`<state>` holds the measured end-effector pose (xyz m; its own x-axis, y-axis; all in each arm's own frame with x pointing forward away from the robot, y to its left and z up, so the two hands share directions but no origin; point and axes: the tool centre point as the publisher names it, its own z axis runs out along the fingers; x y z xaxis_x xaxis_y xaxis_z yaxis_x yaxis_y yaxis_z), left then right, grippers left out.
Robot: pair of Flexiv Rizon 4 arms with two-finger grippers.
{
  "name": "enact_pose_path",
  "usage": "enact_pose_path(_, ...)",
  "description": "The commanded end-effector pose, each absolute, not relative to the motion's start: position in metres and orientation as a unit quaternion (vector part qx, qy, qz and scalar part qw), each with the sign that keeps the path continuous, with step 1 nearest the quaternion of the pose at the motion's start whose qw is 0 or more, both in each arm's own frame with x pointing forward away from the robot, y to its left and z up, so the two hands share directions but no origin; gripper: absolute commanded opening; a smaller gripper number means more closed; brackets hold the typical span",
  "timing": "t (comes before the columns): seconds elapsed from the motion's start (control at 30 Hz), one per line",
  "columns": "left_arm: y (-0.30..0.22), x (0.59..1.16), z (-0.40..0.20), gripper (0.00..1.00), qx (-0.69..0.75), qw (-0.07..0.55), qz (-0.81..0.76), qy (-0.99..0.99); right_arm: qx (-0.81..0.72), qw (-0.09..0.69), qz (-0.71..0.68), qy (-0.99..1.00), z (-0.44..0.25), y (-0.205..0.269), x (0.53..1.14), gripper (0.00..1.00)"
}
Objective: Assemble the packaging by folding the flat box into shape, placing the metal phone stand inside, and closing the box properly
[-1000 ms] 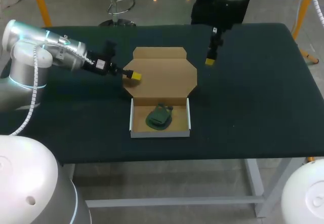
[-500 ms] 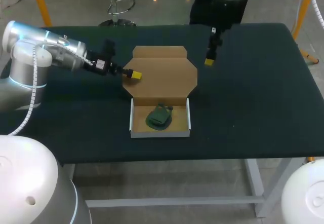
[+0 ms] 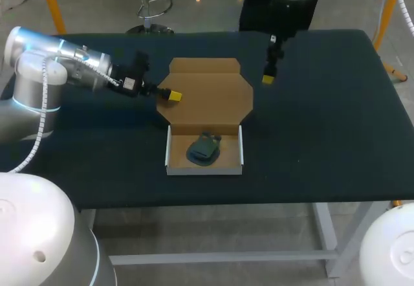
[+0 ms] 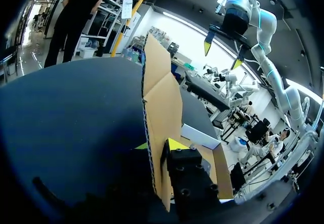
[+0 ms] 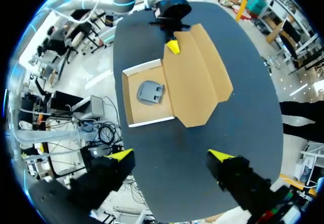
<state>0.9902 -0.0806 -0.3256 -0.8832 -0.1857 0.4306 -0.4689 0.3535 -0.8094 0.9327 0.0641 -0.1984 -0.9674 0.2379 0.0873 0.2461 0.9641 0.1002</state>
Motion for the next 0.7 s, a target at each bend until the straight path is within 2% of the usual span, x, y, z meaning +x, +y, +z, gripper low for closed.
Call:
enact_pose_path(0.03, -0.0800, 0.9902, -0.3248, 0.17, 0.193, 0.134, 0.530, -0.815, -0.122, 0.040, -0.052, -0.990, -0.1966, 0.0644, 0.9334, 1.00)
enact_pose_path(0.07, -0.0802, 0.9901, -0.3246, 0.18, 0.188, 0.135, 0.532, -0.815, -0.122, 0.040, -0.052, -0.990, -0.1966, 0.0643, 0.9333, 1.00)
enact_pose_path(0.1, -0.0801, 0.9900, -0.3242, 0.15, 0.187, 0.134, 0.532, -0.815, -0.122, 0.040, -0.051, -0.990, -0.1966, 0.0641, 0.9332, 1.00)
enact_pose_path(0.17, -0.0802, 0.9895, -0.3236, 0.00, 0.182, 0.133, 0.533, -0.816, -0.123, 0.040, -0.051, -0.990, -0.1964, 0.0635, 0.9327, 1.00)
enact_pose_path(0.7, -0.0793, 0.9832, -0.3212, 0.00, 0.152, 0.123, 0.535, -0.822, -0.118, 0.036, -0.047, -0.991, -0.1918, 0.0663, 0.9323, 1.00)
